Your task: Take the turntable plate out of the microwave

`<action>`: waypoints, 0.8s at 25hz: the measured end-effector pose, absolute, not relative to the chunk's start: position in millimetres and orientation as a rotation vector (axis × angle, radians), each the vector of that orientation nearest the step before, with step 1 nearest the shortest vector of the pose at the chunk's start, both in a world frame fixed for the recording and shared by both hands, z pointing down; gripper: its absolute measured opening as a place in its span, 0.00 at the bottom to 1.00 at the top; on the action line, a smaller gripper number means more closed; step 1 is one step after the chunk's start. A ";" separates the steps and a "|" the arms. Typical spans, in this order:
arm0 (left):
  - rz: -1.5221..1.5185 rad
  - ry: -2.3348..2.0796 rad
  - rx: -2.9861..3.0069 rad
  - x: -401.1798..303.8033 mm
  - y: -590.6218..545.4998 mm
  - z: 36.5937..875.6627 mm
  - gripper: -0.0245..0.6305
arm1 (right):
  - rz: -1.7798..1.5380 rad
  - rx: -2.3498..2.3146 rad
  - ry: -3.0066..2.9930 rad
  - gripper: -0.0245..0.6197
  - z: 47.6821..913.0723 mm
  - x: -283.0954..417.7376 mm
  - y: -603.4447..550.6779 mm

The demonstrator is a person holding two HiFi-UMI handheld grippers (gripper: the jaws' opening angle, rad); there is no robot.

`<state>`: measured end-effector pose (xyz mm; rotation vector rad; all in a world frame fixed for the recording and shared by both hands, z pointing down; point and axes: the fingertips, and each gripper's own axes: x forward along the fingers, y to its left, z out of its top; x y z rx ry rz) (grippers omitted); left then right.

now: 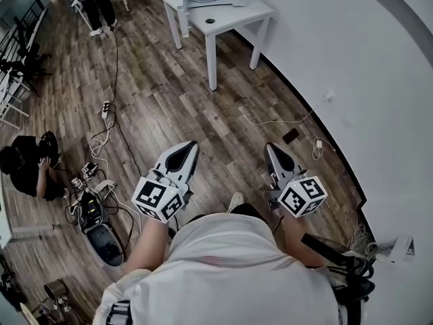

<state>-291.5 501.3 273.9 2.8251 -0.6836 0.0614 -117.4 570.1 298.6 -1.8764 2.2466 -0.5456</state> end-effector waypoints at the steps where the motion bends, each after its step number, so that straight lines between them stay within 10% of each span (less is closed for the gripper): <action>1: 0.067 -0.693 2.822 -281.1 495.8 273.9 0.05 | -0.553 -1.867 2.249 0.04 300.3 -106.2 563.4; 20: 0.109 -0.708 2.780 -168.6 375.0 301.8 0.05 | -0.645 -1.852 2.227 0.04 334.9 7.6 446.0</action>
